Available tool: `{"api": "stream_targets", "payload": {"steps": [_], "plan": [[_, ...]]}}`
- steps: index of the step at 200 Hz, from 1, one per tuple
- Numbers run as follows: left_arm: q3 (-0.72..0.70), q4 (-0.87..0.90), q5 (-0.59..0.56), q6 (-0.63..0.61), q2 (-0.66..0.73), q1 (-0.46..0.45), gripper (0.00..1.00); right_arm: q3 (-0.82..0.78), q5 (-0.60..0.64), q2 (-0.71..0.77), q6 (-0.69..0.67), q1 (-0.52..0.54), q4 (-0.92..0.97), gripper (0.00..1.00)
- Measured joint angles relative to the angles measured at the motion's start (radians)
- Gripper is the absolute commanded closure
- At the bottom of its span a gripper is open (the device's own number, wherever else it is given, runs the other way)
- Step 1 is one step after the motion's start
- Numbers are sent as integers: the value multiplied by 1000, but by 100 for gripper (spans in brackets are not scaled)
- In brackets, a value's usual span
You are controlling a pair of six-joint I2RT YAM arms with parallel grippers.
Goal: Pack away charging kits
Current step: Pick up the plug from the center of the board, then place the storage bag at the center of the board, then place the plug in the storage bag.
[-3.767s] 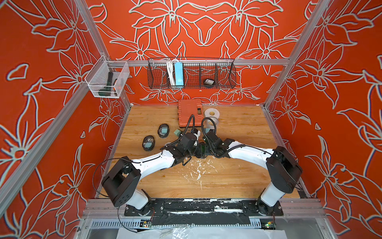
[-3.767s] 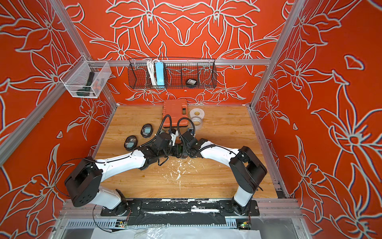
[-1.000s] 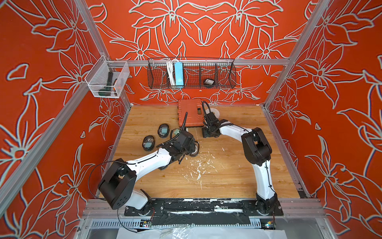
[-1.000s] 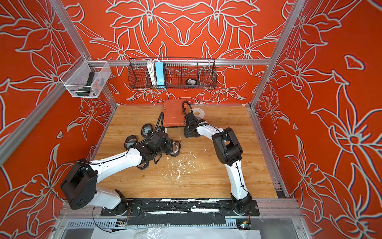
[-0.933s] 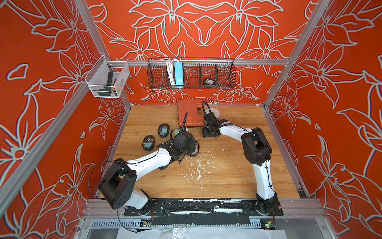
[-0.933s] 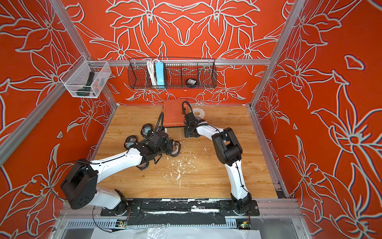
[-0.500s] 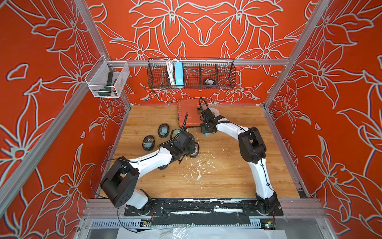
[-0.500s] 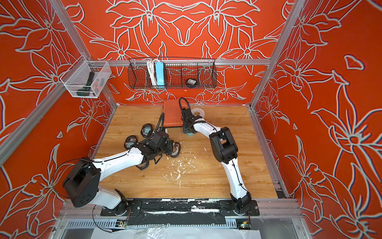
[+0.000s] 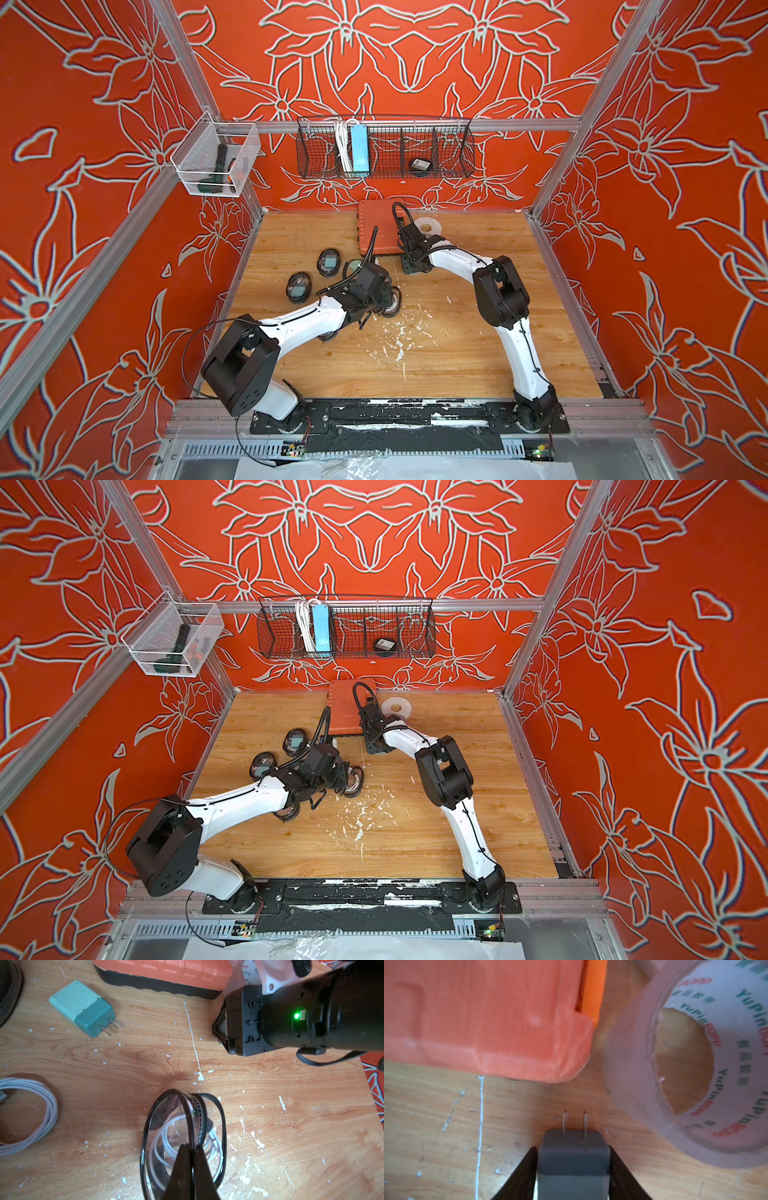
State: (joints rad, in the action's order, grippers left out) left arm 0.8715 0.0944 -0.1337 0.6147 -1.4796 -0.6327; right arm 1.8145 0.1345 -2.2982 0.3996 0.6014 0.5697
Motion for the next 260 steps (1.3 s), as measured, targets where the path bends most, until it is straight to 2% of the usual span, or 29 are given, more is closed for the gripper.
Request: {"api": "stream_targets", "payload": {"steps": [48, 71, 91, 114, 137, 162, 214, 260], "plan": [[0, -5, 9, 0, -8, 5, 100, -43, -2, 32, 21, 4, 8, 82], [0, -16, 29, 0, -8, 7, 100, -114, -9, 93, 32, 5, 14, 90], [0, -34, 51, 0, -9, 12, 100, -242, -27, 219, 48, 5, 0, 94], [-2, -53, 80, -1, -12, 19, 100, -441, -70, 446, 83, 9, -50, 99], [-3, -68, 117, -2, -21, 24, 100, -634, -102, 661, 125, 22, -150, 100], [-3, -81, 164, -5, -34, 25, 100, -787, -155, 779, 155, 61, -243, 100], [-3, -105, 245, -13, -51, 25, 100, -848, -226, 795, 189, 153, -356, 100], [-3, -127, 280, -13, -60, 25, 100, -835, -241, 750, 226, 173, -415, 100]]}}
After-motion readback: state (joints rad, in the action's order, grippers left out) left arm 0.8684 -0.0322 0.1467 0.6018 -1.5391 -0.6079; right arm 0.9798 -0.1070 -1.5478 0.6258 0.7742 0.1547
